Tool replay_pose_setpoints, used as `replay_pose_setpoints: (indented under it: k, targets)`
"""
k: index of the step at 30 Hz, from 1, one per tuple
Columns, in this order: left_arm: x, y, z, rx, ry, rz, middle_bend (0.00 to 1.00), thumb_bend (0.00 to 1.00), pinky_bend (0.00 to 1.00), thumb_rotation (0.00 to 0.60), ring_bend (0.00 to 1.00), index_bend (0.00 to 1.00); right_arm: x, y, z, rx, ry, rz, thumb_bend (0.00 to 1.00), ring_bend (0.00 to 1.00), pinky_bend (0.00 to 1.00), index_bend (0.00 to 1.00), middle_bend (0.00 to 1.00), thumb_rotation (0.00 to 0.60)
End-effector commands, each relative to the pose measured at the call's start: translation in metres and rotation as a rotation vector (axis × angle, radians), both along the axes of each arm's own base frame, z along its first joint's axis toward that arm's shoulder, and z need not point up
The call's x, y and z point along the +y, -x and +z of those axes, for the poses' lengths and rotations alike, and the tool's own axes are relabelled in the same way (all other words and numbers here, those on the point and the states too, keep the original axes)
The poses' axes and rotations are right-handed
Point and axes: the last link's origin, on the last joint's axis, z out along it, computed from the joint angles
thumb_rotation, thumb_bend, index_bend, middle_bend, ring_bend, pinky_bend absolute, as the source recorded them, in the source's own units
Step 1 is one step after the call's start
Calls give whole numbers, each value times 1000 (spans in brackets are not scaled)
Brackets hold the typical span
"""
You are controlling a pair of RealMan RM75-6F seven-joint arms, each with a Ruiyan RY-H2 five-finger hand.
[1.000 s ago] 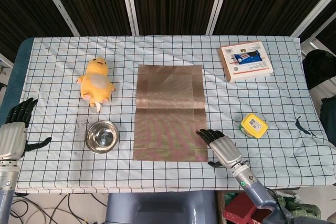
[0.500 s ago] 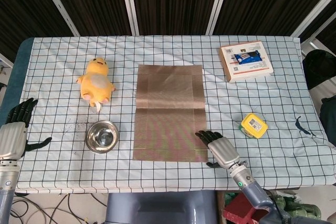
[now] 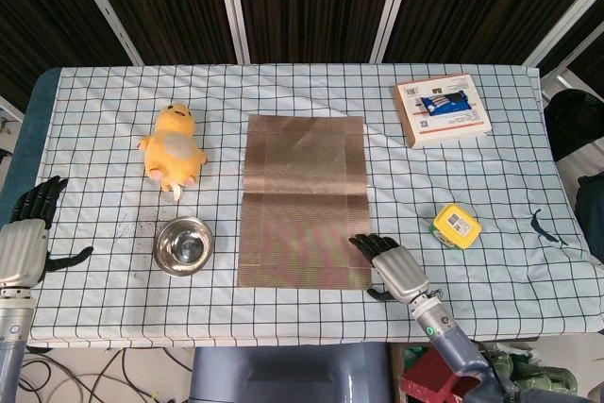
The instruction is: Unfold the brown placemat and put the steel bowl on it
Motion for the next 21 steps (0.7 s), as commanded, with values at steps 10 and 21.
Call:
replay_pose_setpoints:
  k: [10,21]
  targets:
    - [0,0,0,-6,2,4,21,15,66,600,0,0,2,4,-3,7,-13,-10,206,125,212,109,92,600]
    - [0,0,0,-12,2,5,21,15,67,600,0,0,3,4,-7,-6,-10,-23,222,125,212,255,92,600]
